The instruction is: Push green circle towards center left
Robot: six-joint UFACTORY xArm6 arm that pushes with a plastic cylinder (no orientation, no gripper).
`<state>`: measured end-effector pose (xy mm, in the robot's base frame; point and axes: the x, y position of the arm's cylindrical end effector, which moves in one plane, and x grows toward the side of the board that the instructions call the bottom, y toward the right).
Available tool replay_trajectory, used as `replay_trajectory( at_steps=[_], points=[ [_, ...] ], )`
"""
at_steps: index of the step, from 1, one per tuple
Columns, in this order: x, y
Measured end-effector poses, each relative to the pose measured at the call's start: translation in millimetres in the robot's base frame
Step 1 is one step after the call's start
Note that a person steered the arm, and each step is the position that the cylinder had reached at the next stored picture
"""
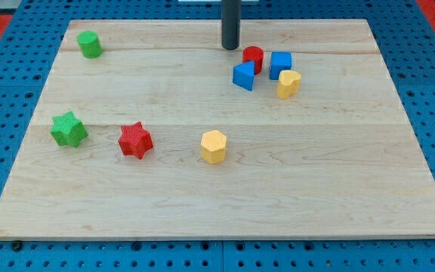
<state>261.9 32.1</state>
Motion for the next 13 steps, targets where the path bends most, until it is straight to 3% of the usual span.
replay_trajectory(
  at_steps=[1, 3, 7, 9, 10, 12, 13],
  points=[
    [15, 35],
    [21, 43],
    [-68, -15],
    [-63, -19],
    [-59, -61],
    [-55, -211],
    [-27, -245]
  ],
)
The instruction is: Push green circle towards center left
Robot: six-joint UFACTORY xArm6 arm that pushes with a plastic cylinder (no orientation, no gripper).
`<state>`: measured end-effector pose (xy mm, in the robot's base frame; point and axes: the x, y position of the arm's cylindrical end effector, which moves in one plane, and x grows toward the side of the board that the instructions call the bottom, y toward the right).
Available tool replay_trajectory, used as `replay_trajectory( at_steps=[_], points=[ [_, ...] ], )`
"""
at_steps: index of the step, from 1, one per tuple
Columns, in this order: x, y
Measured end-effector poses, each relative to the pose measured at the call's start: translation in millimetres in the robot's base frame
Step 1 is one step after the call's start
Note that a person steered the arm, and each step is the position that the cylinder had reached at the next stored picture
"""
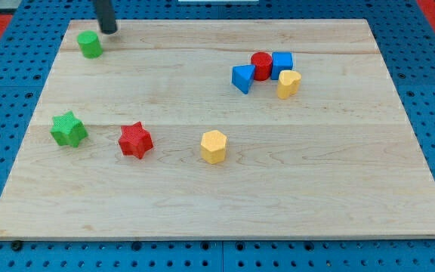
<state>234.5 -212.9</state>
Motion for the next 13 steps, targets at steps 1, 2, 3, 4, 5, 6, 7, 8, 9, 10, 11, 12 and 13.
replay_trajectory(
  at_steps=[1, 2, 3, 4, 5, 6, 7, 8, 9, 10, 11, 12, 13],
  points=[
    [62, 11],
    [124, 46],
    [110, 43],
    [51, 43],
    [-2, 28],
    [-26, -71],
    [-9, -88],
    [34, -35],
    [67, 33],
    [87, 63],
    [63, 59],
    [32, 52],
    [57, 47]
  ],
)
